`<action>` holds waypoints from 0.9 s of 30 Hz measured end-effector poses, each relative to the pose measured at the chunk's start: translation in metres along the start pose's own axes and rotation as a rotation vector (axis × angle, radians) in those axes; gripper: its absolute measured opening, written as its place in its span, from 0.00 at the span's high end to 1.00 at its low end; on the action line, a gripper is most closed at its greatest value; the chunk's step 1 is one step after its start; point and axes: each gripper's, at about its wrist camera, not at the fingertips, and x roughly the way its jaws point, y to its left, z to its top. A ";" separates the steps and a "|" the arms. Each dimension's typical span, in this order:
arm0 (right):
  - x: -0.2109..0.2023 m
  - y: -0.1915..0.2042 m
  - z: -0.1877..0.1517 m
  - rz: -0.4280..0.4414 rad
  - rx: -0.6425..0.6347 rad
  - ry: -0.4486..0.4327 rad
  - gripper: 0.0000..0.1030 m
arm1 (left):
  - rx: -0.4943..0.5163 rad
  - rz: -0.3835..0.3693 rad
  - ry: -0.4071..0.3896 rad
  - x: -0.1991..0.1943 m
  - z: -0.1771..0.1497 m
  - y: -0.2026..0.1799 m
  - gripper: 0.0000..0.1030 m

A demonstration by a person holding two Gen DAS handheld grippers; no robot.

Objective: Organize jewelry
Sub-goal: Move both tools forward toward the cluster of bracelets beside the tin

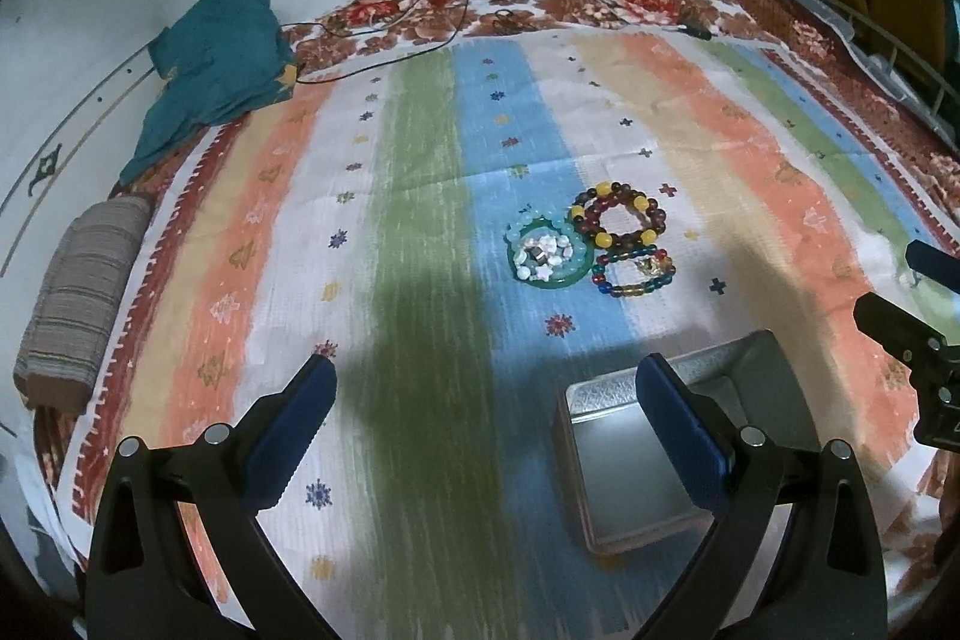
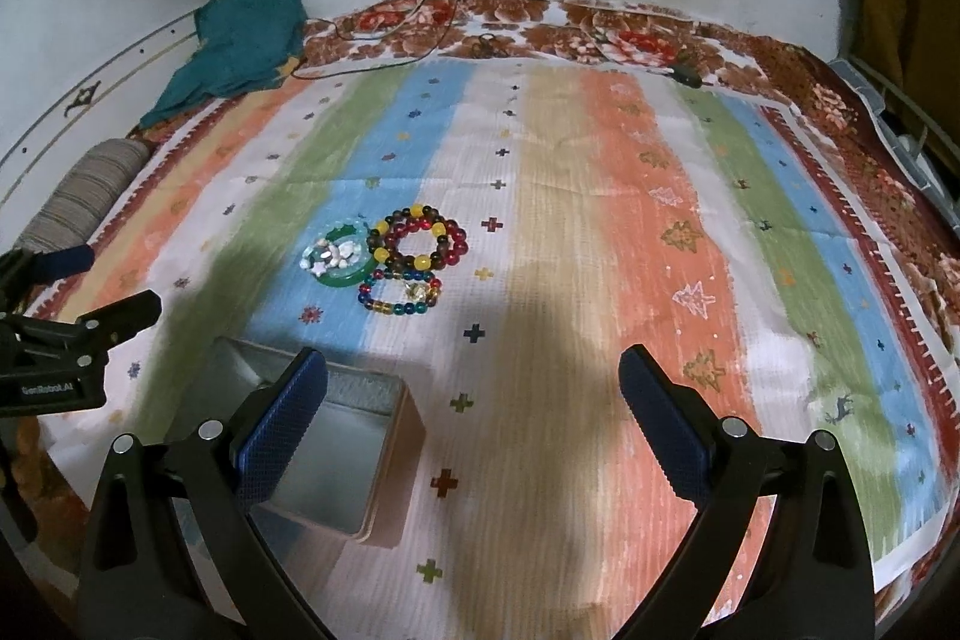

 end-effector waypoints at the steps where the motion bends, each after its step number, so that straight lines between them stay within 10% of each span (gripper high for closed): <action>1: 0.002 0.000 0.002 -0.001 0.002 0.003 0.04 | -0.001 -0.005 0.005 0.003 0.002 0.000 0.05; 27: 0.051 -0.011 0.042 0.018 0.038 0.043 0.04 | -0.088 -0.054 0.121 0.062 0.034 0.016 0.06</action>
